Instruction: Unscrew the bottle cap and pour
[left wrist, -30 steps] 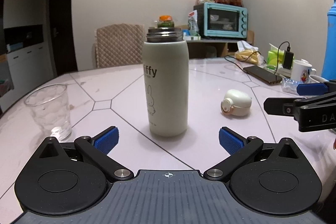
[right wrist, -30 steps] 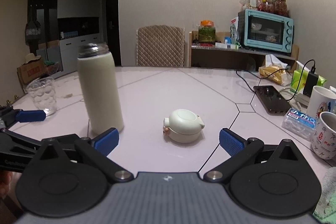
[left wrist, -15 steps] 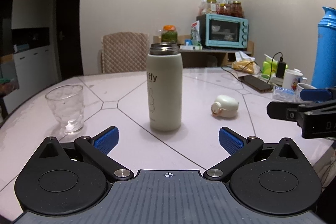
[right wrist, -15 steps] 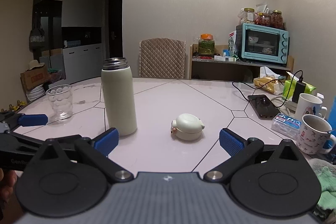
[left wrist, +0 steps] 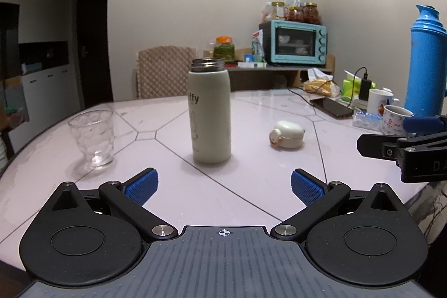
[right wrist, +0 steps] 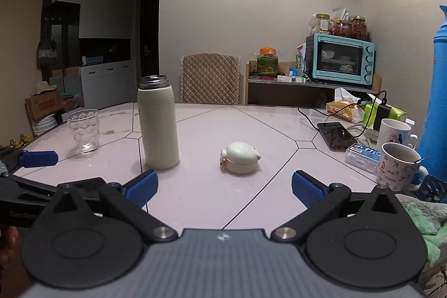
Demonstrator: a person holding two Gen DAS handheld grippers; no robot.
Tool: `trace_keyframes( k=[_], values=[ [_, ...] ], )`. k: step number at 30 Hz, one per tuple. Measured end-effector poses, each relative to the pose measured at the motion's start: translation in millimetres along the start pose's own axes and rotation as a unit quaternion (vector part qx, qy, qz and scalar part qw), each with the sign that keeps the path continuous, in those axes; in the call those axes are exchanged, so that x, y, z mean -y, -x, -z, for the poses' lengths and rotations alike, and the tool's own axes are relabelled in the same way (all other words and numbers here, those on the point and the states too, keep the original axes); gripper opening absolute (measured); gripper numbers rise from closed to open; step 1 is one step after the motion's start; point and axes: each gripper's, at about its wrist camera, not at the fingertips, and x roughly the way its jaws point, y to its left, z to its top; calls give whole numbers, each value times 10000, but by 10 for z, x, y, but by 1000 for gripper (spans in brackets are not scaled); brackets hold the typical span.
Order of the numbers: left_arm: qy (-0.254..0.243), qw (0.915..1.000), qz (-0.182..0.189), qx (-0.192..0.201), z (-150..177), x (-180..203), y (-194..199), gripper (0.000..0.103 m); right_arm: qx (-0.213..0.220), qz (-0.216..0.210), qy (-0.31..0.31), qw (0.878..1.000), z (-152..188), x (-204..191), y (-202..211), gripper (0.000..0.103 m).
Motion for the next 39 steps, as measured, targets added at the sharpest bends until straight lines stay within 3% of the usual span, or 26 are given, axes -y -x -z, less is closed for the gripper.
trace_keyframes(
  k=[39],
  values=[
    [170,9998,-81,109,-6,-102,168,103,-41,-46,32,10000,80,-39,67,103]
  ],
)
